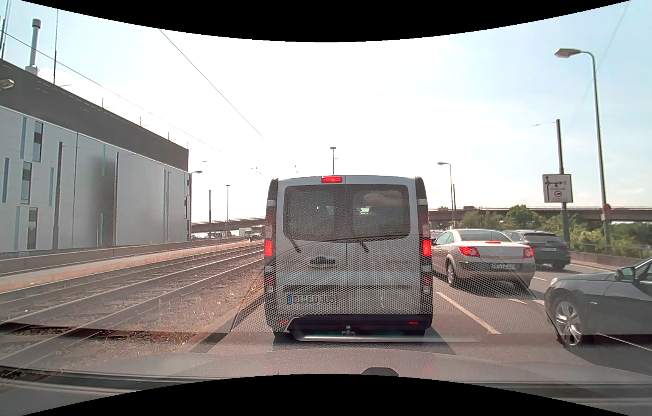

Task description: Follow the waypoints while adhering to traffic rules and regulations

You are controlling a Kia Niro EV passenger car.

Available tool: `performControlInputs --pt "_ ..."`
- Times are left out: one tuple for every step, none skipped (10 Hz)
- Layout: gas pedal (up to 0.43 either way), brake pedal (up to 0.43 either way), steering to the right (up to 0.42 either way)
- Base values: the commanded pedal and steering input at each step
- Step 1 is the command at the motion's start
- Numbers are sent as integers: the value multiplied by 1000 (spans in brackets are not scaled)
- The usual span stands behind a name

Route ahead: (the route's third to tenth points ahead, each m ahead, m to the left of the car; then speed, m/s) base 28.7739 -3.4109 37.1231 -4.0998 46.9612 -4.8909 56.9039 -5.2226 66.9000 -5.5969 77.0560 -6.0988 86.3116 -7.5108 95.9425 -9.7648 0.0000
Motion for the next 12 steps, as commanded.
performControlInputs --pt "0 299 -15" --pt "0 299 -15" --pt "0 299 -15" --pt "0 299 -15" --pt "0 299 -16" --pt "0 299 -15" --pt "0 299 -16" --pt "0 299 -16" --pt "0 299 -15" --pt "0 299 -16" --pt "0 299 -15" --pt "0 299 -15"
